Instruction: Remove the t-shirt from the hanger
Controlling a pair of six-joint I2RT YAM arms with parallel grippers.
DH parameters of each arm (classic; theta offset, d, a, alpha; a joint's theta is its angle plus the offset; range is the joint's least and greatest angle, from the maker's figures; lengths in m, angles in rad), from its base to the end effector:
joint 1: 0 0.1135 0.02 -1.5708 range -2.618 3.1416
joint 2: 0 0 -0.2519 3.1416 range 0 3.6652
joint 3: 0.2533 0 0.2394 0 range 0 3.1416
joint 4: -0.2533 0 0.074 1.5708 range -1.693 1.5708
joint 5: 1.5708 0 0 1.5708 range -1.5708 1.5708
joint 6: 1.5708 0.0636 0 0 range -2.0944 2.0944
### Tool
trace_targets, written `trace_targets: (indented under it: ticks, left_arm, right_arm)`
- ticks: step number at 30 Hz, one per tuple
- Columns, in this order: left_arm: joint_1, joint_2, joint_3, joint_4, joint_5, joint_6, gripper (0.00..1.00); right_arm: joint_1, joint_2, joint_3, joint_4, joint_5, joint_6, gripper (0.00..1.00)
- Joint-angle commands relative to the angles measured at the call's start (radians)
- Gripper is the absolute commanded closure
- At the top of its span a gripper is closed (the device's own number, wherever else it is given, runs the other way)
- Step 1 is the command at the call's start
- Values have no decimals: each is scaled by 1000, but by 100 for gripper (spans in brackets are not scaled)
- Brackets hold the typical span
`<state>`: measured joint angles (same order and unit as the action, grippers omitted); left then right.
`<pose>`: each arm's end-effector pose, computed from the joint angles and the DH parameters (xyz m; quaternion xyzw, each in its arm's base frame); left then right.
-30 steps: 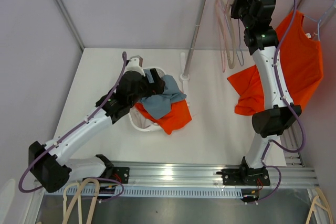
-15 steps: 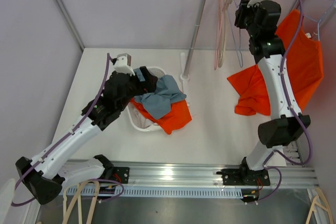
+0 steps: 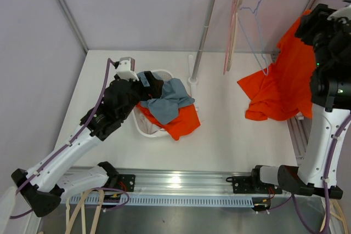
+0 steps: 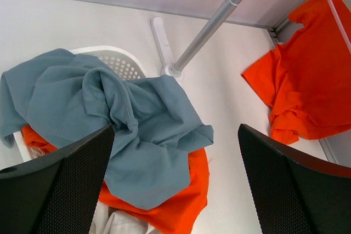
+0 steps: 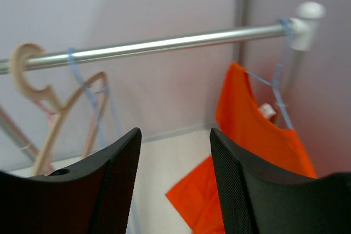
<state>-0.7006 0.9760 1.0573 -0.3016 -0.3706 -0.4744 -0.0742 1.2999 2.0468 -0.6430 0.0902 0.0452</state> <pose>0.1945 -0.1339 0.3716 -0.0278 0.7753 -0.2208 0.5911 0.2175 -0.0219 0.5719 0.0733 0.6656 -0.0409 0.7416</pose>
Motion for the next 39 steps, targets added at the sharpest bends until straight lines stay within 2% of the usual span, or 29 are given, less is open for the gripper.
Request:
trace_targets:
  ticks: [1, 3, 6, 15, 20, 29, 36, 39]
  left_arm:
    - [-23, -11, 36, 44, -14, 36, 0]
    - [-36, -2, 43, 50, -11, 48, 0]
    - [-50, 0, 44, 53, -17, 69, 0]
    - [-77, -2, 26, 68, 5, 82, 0]
    - [-92, 33, 39, 70, 6, 88, 0]
    - [-142, 105, 99, 75, -33, 118, 0]
    - [-166, 136, 170, 65, -30, 177, 0]
    - [-166, 148, 187, 67, -39, 192, 1]
  right_arm:
    - [-125, 61, 47, -211, -1, 60, 42]
    - [-256, 93, 84, -250, -149, 107, 40]
    - [-344, 147, 108, -247, -269, 130, 38]
    - [-375, 374, 320, -264, -192, 59, 36]
    - [-377, 436, 328, -219, -100, 2, 41]
    - [-378, 472, 311, -126, -49, -79, 41]
    - [-415, 538, 334, -69, -79, -101, 40]
    - [-432, 567, 335, -53, -142, -88, 42]
